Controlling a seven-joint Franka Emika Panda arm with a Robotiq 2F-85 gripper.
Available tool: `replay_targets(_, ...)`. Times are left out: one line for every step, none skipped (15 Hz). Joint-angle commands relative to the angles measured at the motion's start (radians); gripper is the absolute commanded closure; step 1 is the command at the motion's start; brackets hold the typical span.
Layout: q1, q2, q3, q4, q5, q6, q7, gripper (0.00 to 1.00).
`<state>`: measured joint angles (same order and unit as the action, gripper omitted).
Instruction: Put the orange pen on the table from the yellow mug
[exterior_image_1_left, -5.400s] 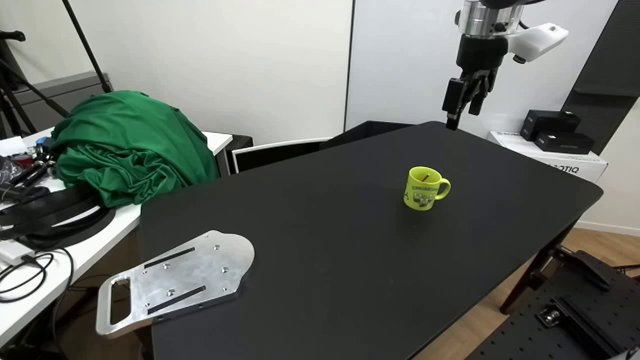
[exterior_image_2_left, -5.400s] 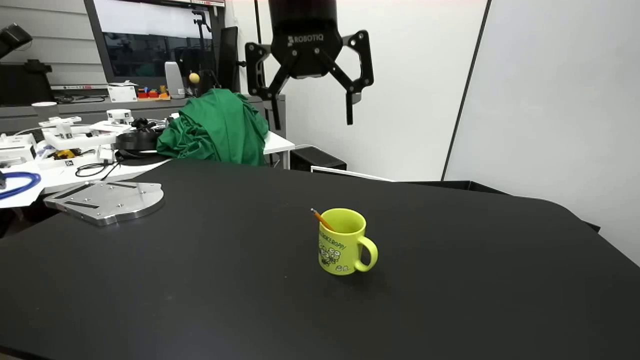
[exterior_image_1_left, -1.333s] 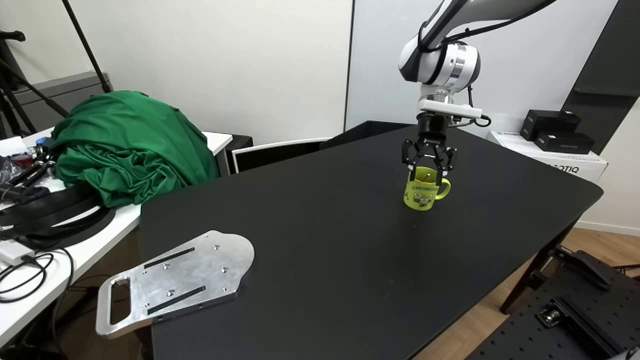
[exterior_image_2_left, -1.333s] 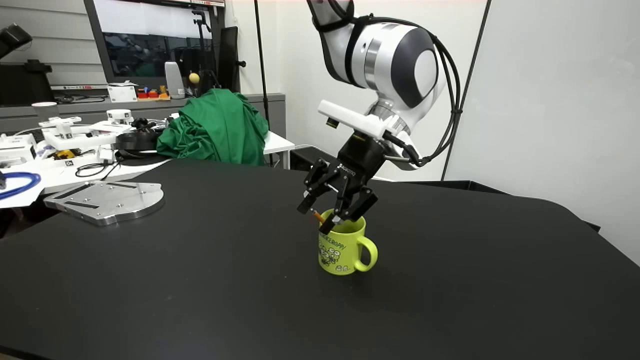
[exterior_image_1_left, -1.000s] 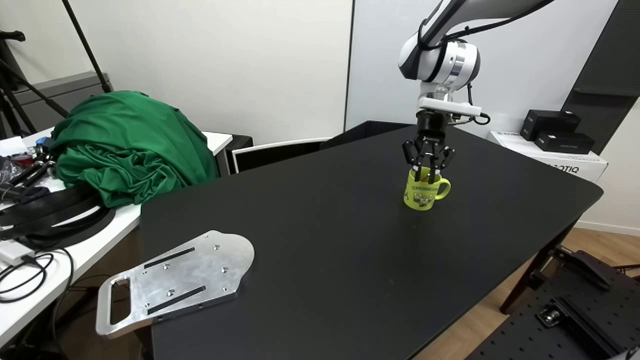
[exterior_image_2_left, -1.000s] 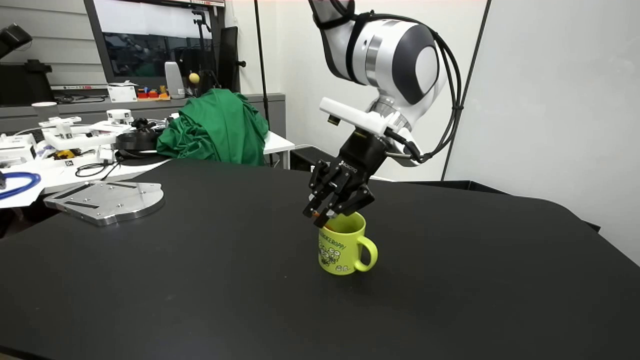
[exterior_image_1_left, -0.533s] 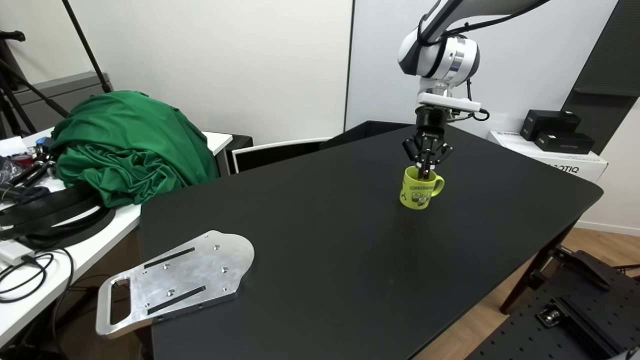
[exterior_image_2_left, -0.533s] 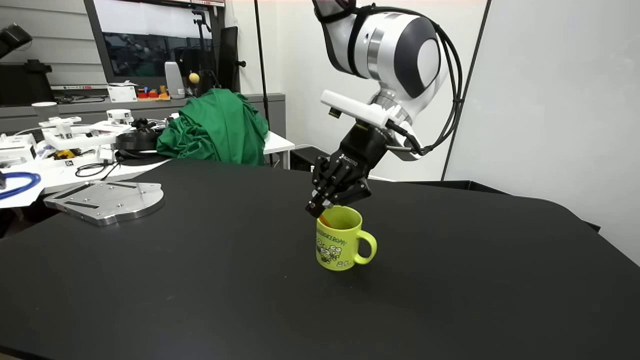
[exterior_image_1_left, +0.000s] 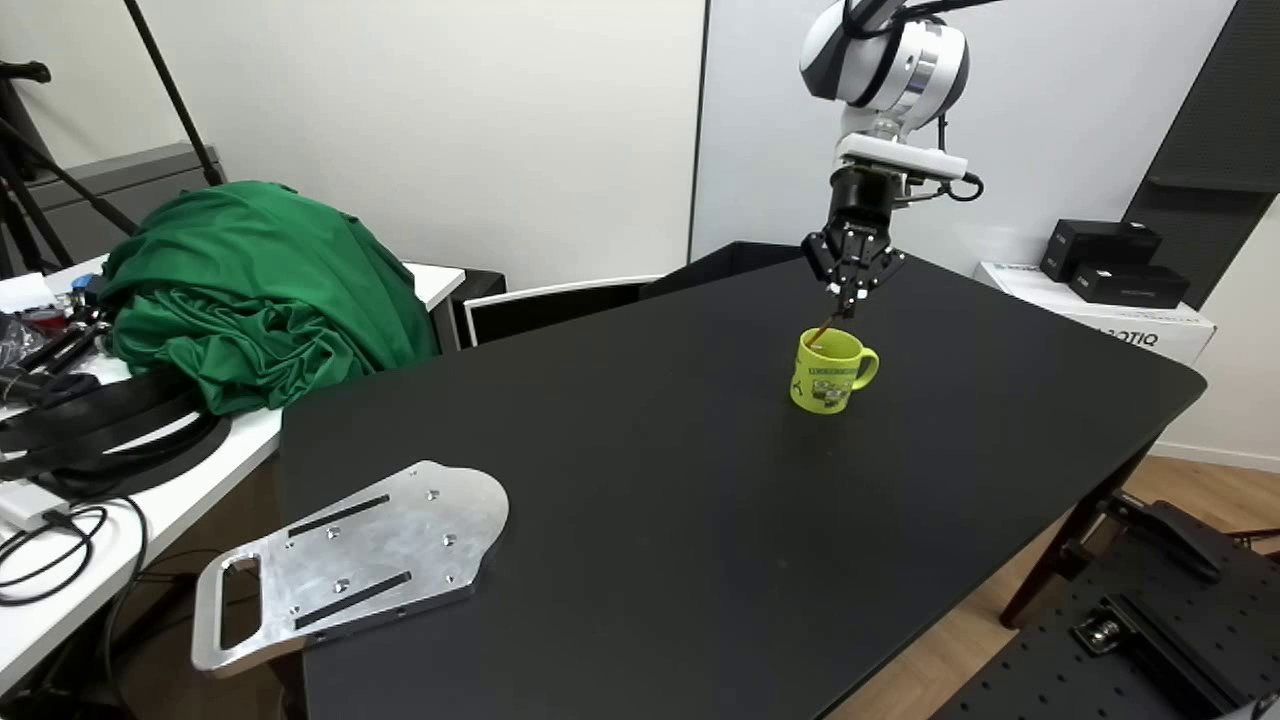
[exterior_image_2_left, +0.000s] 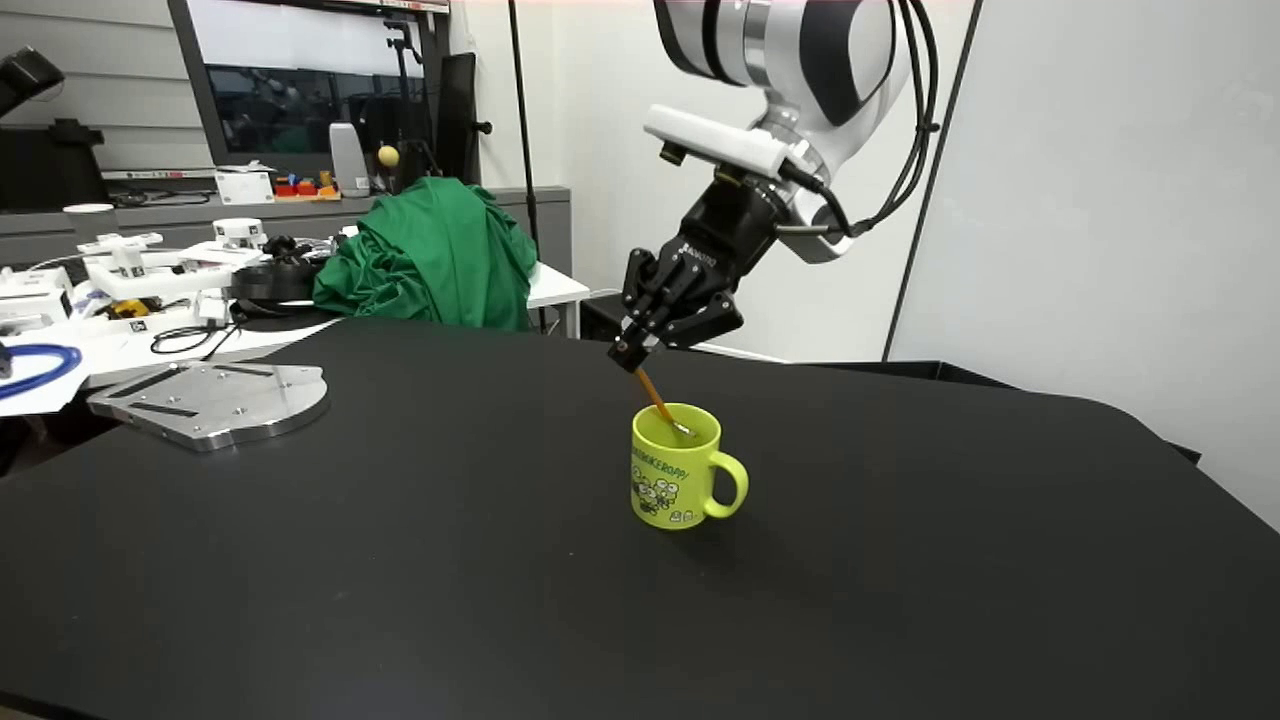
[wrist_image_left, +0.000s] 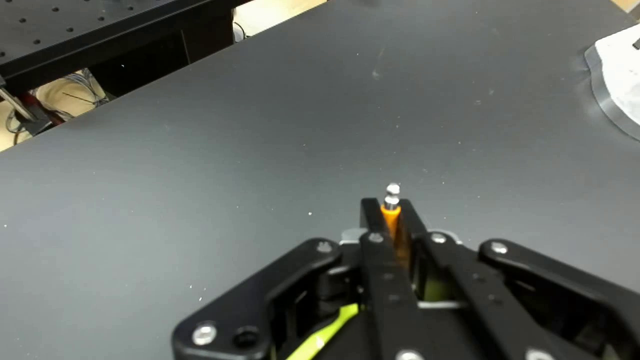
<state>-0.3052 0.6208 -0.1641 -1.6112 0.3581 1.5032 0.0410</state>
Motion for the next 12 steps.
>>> replay_targets(0.004, -0.072, 0.008, 0.004, 0.013, -0.050, 0.014, 0.98)
replay_targets(0.011, -0.092, 0.011, -0.003, 0.009, -0.059, 0.008, 0.98)
replay_targets(0.019, -0.109, 0.014, -0.009, 0.005, -0.062, 0.004, 0.98)
replay_targets(0.028, -0.124, 0.020, -0.017, -0.001, -0.070, -0.001, 0.98)
replay_targets(0.041, -0.140, 0.027, -0.028, -0.009, -0.075, -0.006, 0.98)
replay_targets(0.057, -0.155, 0.033, -0.042, -0.020, -0.073, -0.013, 0.98)
replay_targets(0.079, -0.175, 0.042, -0.065, -0.039, -0.050, -0.029, 0.98)
replay_targets(0.099, -0.190, 0.050, -0.084, -0.053, -0.026, -0.047, 0.98)
replay_targets(0.128, -0.203, 0.061, -0.106, -0.083, 0.014, -0.062, 0.98)
replay_targets(0.150, -0.212, 0.071, -0.127, -0.102, 0.052, -0.075, 0.98)
replay_targets(0.180, -0.222, 0.084, -0.156, -0.128, 0.112, -0.081, 0.98)
replay_targets(0.207, -0.230, 0.098, -0.190, -0.146, 0.179, -0.085, 0.98)
